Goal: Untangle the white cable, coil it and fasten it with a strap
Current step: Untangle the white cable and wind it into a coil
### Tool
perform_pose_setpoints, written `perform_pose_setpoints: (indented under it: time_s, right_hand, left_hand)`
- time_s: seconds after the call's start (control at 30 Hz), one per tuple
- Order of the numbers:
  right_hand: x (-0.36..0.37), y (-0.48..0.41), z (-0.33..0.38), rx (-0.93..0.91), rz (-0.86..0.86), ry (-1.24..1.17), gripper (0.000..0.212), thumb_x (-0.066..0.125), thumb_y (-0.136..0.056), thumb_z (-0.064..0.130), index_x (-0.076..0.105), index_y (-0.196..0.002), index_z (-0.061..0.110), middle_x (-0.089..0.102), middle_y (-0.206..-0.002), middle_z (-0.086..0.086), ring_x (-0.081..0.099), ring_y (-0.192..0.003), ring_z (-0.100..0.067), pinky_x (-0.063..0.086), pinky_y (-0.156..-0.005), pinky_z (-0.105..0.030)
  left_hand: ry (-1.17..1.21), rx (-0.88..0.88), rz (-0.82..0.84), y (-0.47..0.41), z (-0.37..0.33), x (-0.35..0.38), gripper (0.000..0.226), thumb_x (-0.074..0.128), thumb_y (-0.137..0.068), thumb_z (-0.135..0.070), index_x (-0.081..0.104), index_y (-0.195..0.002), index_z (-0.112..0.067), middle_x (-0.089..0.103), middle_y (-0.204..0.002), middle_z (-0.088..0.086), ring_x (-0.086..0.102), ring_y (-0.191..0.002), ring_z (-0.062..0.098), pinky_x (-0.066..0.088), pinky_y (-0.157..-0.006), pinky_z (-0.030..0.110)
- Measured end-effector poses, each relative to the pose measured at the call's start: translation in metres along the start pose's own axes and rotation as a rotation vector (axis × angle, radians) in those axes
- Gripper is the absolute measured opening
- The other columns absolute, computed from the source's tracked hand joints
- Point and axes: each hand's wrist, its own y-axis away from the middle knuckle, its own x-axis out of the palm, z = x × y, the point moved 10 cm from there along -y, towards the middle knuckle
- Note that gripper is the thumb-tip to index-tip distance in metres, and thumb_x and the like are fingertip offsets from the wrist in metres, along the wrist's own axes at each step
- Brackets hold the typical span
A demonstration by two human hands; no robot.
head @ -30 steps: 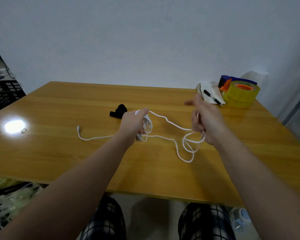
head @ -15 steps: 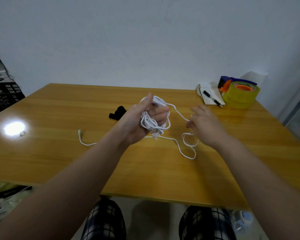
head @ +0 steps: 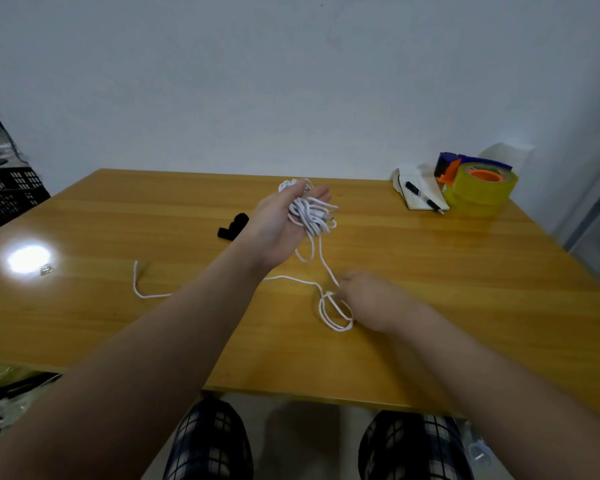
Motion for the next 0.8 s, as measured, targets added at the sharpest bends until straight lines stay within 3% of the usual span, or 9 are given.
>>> perform_pose_setpoints:
  time_s: [0.1,0.23,0.33,0.4,0.47,0.57,0.67,0.73,0.8]
  right_hand:
    - [-0.015,-0.005,0.015,0.003,0.005,0.191,0.029,0.033,-0.099,0.018,0.053,-0.120,0.011,0.052,-0.127,-0.011,0.046,-0.118,-0.031,0.041,-0.090,-0.036]
    - [-0.034,-0.006,0.039,-0.043,-0.060,0.299,0.031,0.033,-0.097,0.014,0.047,-0.125,0.012,0.053,-0.126,-0.010,0.045,-0.119,-0.029,0.038,-0.086,-0.035]
    - [-0.054,0.004,0.051,-0.122,-0.199,0.303,0.030,0.041,-0.095,0.015,0.049,-0.124,0.011,0.056,-0.119,-0.010,0.048,-0.113,-0.029,0.038,-0.081,-0.034]
    - [-0.079,0.017,0.048,-0.131,-0.332,0.269,0.028,0.055,-0.087,0.014,0.057,-0.115,0.012,0.057,-0.108,-0.009,0.052,-0.104,-0.028,0.038,-0.069,-0.032]
    - [-0.080,0.018,0.033,-0.099,-0.278,0.152,0.033,0.050,-0.088,0.008,0.051,-0.121,0.012,0.048,-0.114,-0.007,0.045,-0.107,-0.026,0.033,-0.067,-0.030]
    - [-0.083,0.021,0.020,-0.075,-0.206,-0.159,0.028,0.044,-0.092,0.007,0.051,-0.119,0.012,0.047,-0.112,-0.007,0.048,-0.090,-0.027,0.033,-0.058,-0.029]
    - [-0.088,0.022,0.026,-0.139,-0.237,-0.284,0.040,0.044,-0.091,0.001,0.054,-0.128,0.015,0.049,-0.123,-0.010,0.053,-0.098,-0.031,0.040,-0.070,-0.034]
    - [-0.099,0.024,0.023,-0.107,-0.311,-0.257,0.035,0.047,-0.094,0.013,0.058,-0.125,0.024,0.051,-0.121,-0.005,0.054,-0.099,-0.027,0.042,-0.069,-0.031]
    - [-0.110,0.029,0.012,0.002,-0.377,-0.166,0.027,0.046,-0.096,0.036,0.063,-0.116,0.036,0.051,-0.105,0.007,0.053,-0.089,-0.016,0.029,-0.052,-0.025]
  left_hand:
    - [0.015,-0.013,0.014,-0.002,0.002,0.016,0.043,0.037,-0.102,-0.022,0.041,-0.130,0.010,0.054,-0.131,0.021,0.061,-0.104,0.027,0.058,-0.064,0.031]
    - [-0.181,0.061,0.010,-0.004,0.000,0.024,0.019,0.045,-0.099,-0.014,0.055,-0.098,0.002,0.059,-0.098,0.015,0.060,-0.082,0.026,0.049,-0.079,0.042]
    - [-0.440,0.132,-0.082,-0.006,-0.006,0.006,0.019,0.050,-0.098,-0.014,0.047,-0.111,0.000,0.053,-0.090,0.010,0.059,-0.085,0.028,0.044,-0.082,0.045]
    - [-0.578,0.143,-0.146,-0.006,-0.011,-0.009,0.035,0.051,-0.097,-0.020,0.040,-0.124,0.001,0.053,-0.107,0.013,0.056,-0.107,0.031,0.044,-0.092,0.046]
    - [-0.717,0.137,-0.172,-0.005,-0.010,-0.020,0.043,0.050,-0.098,-0.025,0.035,-0.131,-0.002,0.050,-0.122,0.012,0.051,-0.115,0.023,0.043,-0.092,0.036]
    - [-0.869,0.157,-0.132,-0.001,-0.004,-0.022,0.046,0.049,-0.098,-0.029,0.035,-0.132,-0.001,0.052,-0.117,0.011,0.053,-0.107,0.019,0.046,-0.078,0.022]
    - [-0.898,0.109,-0.015,0.005,0.017,-0.004,0.037,0.047,-0.099,-0.026,0.041,-0.124,0.001,0.049,-0.099,0.002,0.052,-0.090,0.011,0.046,-0.071,0.017]
    - [-0.897,0.023,0.022,0.013,0.027,0.003,0.030,0.039,-0.100,-0.041,0.048,-0.105,-0.013,0.044,-0.085,-0.011,0.049,-0.077,-0.001,0.046,-0.070,0.013]
    - [-1.025,0.010,0.097,0.018,0.031,0.008,0.062,0.021,-0.089,-0.070,0.048,-0.086,-0.014,0.049,-0.081,-0.005,0.050,-0.077,0.005,0.046,-0.083,0.027]
